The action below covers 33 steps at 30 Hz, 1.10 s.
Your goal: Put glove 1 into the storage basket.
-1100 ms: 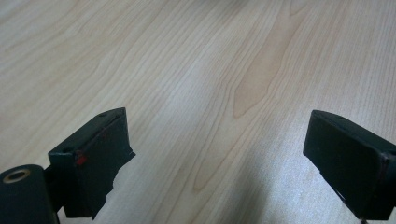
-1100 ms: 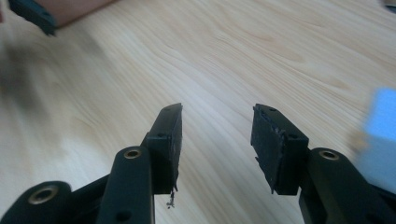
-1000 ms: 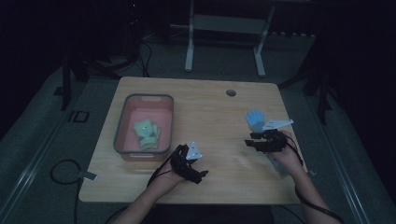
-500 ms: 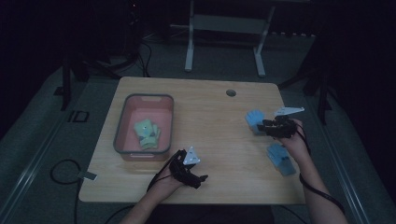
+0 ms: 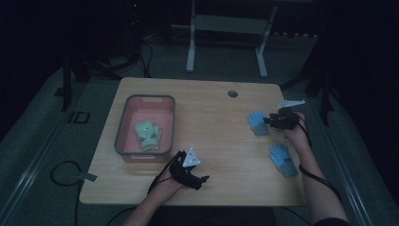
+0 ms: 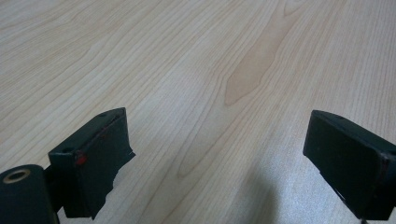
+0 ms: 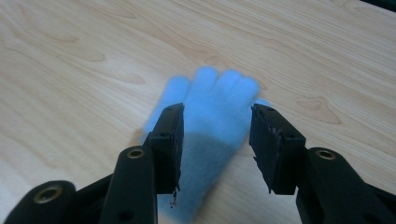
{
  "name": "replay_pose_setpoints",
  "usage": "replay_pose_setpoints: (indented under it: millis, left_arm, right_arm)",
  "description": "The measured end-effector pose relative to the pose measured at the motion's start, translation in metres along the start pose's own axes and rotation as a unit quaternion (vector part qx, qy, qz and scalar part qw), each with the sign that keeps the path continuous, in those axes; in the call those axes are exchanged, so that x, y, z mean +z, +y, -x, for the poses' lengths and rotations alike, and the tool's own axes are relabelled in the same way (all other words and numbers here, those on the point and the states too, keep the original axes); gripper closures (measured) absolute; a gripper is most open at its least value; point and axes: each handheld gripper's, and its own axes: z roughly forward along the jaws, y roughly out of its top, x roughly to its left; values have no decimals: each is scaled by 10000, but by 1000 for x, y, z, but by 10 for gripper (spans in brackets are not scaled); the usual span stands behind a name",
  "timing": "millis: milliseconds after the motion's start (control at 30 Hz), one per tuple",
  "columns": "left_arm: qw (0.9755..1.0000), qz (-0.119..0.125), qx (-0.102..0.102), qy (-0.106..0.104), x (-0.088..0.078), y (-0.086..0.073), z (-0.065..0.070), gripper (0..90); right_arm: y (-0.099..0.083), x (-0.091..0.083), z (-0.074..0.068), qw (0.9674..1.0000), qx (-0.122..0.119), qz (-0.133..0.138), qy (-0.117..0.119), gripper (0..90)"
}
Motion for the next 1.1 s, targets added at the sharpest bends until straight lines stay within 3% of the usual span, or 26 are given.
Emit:
replay_pose_setpoints:
  millis: [100, 200, 267, 400, 467, 533, 633, 733, 833, 933, 1100]
  left_arm:
    - [10000, 27, 25, -4, 0, -1, 0, 73]
    - [10000, 32, -7, -24, 1, -2, -1, 73]
    - [10000, 13, -8, -25, 1, -2, -1, 73]
    - [10000, 26, 22, -28, 1, -3, -1, 73]
    - [10000, 48, 10, -30, 1, -3, -1, 73]
    - [10000, 42, 16, -15, 1, -3, -1, 73]
    - [10000, 54, 33, -8, 1, -3, -1, 73]
    - [10000, 62, 41, 14, 1, -4, 0, 73]
    - [10000, 64, 47, 20, 1, -4, 0, 73]
    - [9997, 141, 127, 154, 1, -5, 1, 73]
    - [9998, 151, 69, 145, 0, -6, -1, 73]
  right_arm:
    - [-1, 10, 3, 9999, -103, -127, -49, 548]
    - [0, 20, 0, 9998, -90, -143, 106, 552]
    - [0, 27, -5, 9995, -211, -161, 194, 552]
    - [-3, 41, -12, 9982, -380, -449, 138, 569]
    - [-5, 44, -12, 9985, -314, -420, 170, 587]
    - [-6, 45, -12, 9988, -231, -395, 192, 596]
    - [-7, 44, -12, 9989, -49, -416, 229, 737]
    - [-5, 44, -16, 9985, -29, -503, 207, 807]
    - [-4, 43, -19, 9983, 102, -560, 146, 825]
    - [-2, 40, -23, 9980, 197, -602, 57, 833]
    - [5, 25, -38, 9987, 144, -485, 3, 836]
